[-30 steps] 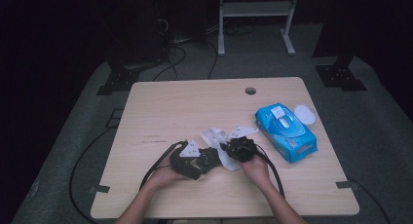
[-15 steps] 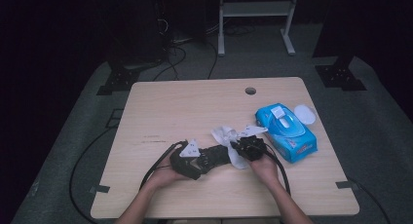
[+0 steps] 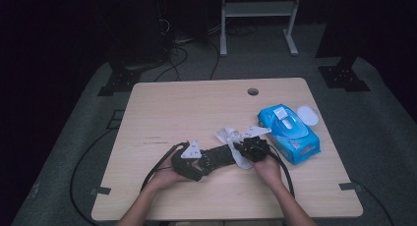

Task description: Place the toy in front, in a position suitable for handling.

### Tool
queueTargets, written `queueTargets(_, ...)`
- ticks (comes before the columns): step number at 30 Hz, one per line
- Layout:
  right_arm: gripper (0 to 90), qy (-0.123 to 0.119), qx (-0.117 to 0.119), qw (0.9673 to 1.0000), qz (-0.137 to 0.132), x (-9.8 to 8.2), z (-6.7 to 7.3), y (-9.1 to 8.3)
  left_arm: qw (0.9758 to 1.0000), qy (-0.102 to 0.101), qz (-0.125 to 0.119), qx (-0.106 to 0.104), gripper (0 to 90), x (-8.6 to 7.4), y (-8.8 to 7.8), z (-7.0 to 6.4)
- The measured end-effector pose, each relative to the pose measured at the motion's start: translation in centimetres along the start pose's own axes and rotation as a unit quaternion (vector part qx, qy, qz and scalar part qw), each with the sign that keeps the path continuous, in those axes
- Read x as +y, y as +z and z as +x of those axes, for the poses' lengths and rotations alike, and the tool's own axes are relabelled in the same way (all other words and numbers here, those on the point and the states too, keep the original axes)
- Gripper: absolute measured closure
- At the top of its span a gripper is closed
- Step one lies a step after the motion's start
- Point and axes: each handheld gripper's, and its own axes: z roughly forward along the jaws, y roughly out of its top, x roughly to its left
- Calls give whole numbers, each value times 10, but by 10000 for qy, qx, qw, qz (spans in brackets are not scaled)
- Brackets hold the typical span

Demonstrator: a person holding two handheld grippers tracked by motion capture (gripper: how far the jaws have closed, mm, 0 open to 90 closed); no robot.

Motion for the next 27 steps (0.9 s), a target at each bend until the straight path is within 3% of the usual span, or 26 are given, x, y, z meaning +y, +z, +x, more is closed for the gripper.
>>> queueTargets(3,844,40,-142,9999,61,-5,-8,-4,10000,26,9,18,241,0,0,-1)
queueTargets(6,844,86,-133,9998,76,-7,-10,-6,10000,51,13,29,241,0,1,-1)
queueTargets(11,843,-10,59,10000,-47,1,2,-2,10000,66,19,46,241,0,1,-2)
queueTargets(14,843,-88,42,9999,-31,4,6,1,10000,53,15,26,241,0,0,-1)
queueTargets(19,843,115,-75,9999,12,-1,-6,-1,10000,67,18,23,241,0,1,-1)
queueTargets(27,843,-204,121,9997,-45,12,14,6,10000,66,41,31,241,0,0,-1)
